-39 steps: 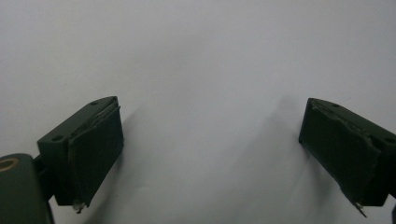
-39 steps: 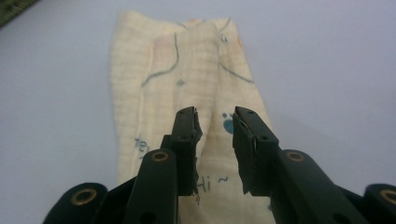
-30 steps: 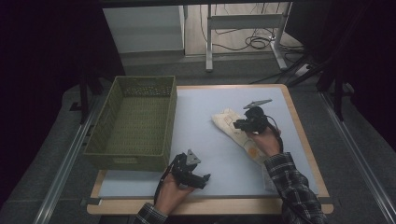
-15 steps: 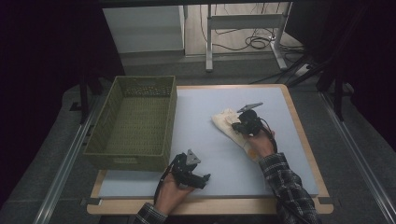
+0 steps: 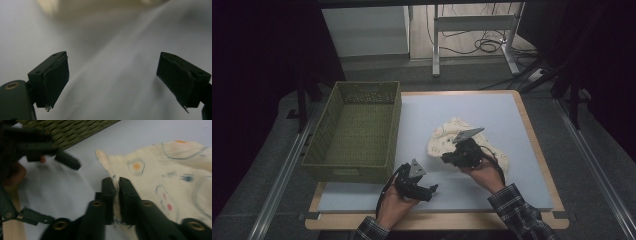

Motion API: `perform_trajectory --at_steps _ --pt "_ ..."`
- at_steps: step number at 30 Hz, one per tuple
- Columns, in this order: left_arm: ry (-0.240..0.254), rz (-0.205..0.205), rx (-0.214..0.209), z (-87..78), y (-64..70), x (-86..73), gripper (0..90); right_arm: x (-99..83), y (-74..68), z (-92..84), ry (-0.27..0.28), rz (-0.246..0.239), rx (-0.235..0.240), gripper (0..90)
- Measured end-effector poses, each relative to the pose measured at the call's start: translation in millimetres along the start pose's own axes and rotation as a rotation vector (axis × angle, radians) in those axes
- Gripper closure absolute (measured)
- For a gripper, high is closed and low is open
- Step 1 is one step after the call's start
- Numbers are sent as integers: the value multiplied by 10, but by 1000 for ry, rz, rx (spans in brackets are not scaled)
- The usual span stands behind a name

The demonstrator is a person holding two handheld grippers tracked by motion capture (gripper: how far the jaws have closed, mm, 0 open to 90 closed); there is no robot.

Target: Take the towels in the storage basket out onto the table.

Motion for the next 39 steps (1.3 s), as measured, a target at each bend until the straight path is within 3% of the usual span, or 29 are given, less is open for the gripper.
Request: perform_trajectory --at_steps 3,5,8,11,17,21,25,28,30,31,32,34,37,39 --pt "6 6 6 -27 0 14 154 -11 -49 -21 -11 -24 -24 723" --pt "2 13 9 -22 -1 31 197 -48 -4 -107 -5 -6 -37 715" --pt "-5 17 12 4 -9 78 276 -191 114 -319 -8 23 -92 712" --pt "-9 30 24 43 -47 172 355 -421 238 -574 -17 73 -154 712" --pt "-21 -1 37 165 -149 302 445 -973 434 -1121 -23 187 -267 712" --pt "-44 -21 73 258 -194 309 476 -1241 498 -1316 -34 243 -310 686" --pt "-40 -42 112 307 -238 302 435 -1415 455 -1283 -49 260 -306 658" --pt "-71 -41 140 361 -274 295 410 -1453 406 -1172 -52 257 -290 617" --pt "-78 -49 123 381 -303 275 424 -1466 368 -1071 -78 224 -307 608" --pt "-73 -70 88 381 -318 263 472 -1474 353 -1026 -94 208 -324 619" --pt "-64 -92 58 382 -322 250 531 -1475 330 -1008 -88 196 -343 693" --pt "-54 -97 43 375 -320 234 609 -1466 287 -998 -88 201 -320 839" --pt "-66 -89 10 359 -306 241 864 -1453 232 -989 -107 176 -337 863" --pt "-74 -76 16 334 -279 233 879 -1459 204 -1004 -107 182 -319 863"
Point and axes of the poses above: each handheld gripper's, and its own axes: z roughly forward along the jaws, x roughly out of its top, y roughly to its right, the point moved 2 cm from there along z, roughly forward along the jaws, and after that the axes turned 3 degrees about -z, right-handed, at the moved point
